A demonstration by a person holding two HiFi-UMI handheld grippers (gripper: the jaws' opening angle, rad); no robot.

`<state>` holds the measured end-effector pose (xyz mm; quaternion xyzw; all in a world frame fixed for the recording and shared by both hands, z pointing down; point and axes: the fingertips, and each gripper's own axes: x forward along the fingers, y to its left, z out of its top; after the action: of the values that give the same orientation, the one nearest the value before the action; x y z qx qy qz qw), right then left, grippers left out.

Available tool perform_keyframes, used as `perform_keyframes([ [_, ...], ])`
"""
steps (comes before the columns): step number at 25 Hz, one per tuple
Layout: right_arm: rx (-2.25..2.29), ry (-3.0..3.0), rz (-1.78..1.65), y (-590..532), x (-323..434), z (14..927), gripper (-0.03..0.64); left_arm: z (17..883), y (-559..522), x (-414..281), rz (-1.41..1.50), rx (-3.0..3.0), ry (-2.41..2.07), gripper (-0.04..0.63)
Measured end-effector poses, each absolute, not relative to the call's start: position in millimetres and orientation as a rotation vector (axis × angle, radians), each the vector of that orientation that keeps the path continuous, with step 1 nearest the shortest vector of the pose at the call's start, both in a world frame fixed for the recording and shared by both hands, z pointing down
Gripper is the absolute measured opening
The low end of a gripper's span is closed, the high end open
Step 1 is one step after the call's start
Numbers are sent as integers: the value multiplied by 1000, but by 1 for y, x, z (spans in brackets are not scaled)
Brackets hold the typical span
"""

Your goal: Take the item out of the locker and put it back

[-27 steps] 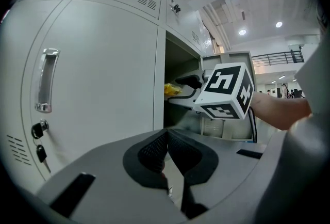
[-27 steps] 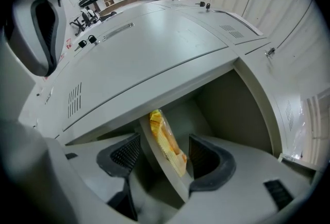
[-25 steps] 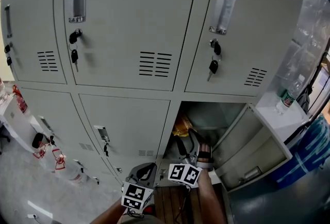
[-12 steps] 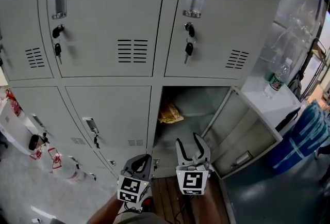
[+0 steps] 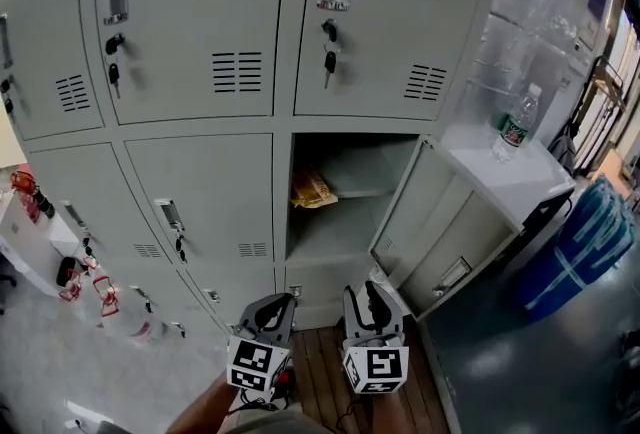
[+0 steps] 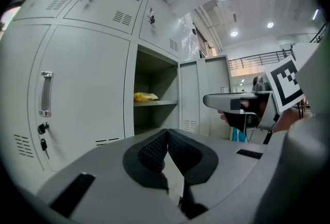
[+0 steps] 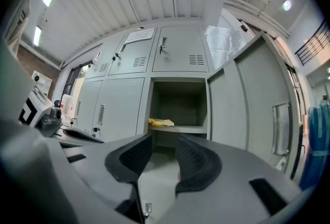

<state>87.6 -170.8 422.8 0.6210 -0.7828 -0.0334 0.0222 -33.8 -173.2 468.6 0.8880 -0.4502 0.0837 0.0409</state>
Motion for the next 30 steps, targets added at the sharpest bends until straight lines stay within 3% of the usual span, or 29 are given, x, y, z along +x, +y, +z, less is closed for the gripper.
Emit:
perform_keyframes([
  [13, 1916, -2392, 20, -76, 87, 478, 43, 483, -92, -33, 270, 2714, -1390, 23],
  [30, 1891, -2427, 59, -25, 71, 499, 18, 497, -40, -44, 285, 2715, -1406, 23],
])
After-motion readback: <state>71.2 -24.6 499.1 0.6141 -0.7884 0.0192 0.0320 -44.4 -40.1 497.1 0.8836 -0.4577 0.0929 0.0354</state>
